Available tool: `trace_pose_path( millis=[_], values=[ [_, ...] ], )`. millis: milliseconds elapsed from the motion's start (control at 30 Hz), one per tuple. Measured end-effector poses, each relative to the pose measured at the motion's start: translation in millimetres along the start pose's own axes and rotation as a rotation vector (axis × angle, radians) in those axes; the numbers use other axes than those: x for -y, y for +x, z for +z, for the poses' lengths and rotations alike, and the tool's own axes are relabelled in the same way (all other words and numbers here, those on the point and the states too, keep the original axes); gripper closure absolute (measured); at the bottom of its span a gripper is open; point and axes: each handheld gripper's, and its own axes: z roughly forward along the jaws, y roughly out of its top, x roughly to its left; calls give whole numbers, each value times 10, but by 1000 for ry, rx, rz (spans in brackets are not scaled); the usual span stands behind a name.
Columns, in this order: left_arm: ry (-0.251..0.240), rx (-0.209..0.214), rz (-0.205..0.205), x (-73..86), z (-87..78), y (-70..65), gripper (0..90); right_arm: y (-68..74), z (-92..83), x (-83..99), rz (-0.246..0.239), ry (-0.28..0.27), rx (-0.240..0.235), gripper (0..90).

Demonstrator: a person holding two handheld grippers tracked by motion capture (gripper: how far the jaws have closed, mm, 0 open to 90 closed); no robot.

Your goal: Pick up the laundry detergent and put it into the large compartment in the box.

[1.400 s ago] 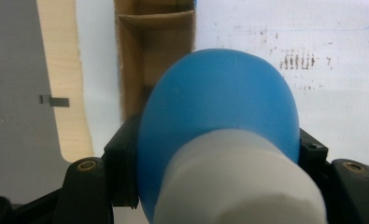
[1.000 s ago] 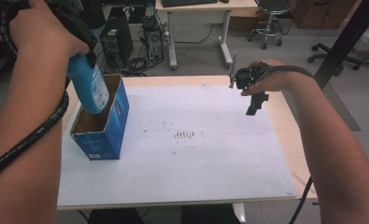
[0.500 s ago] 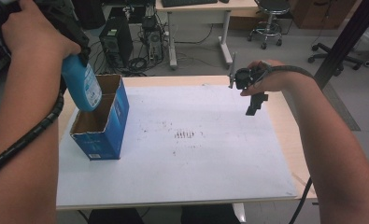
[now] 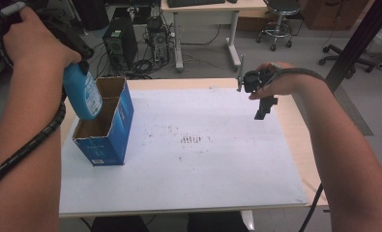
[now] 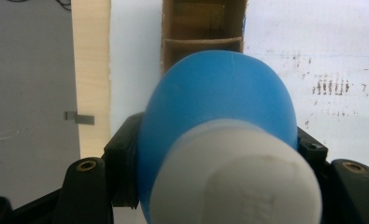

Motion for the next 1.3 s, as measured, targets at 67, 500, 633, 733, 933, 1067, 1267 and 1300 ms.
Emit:
trace_pose_path(
  millis=[67,500,633,733,933,1067,1267,1300],
  values=[
    [5,3,-2,0,32,10,366,4,0,-4,1,2,0,65],
    [29,14,3,-11,286,19,367,18,1,-5,1,6,1,65],
    [23,3,8,0,360,0,366,19,1,-4,1,4,2,65],
    [30,10,9,5,430,-1,367,20,-8,-6,0,-2,3,65],
    [38,20,5,12,566,15,366,24,-9,-5,-1,0,5,65],
    [45,13,8,26,657,22,366,28,-1,0,-5,0,4,65],
    [53,17,4,45,801,51,366,30,3,-5,-4,-3,6,65],
    [54,16,3,49,832,53,365,31,4,-7,-5,-4,5,66]
  ],
)
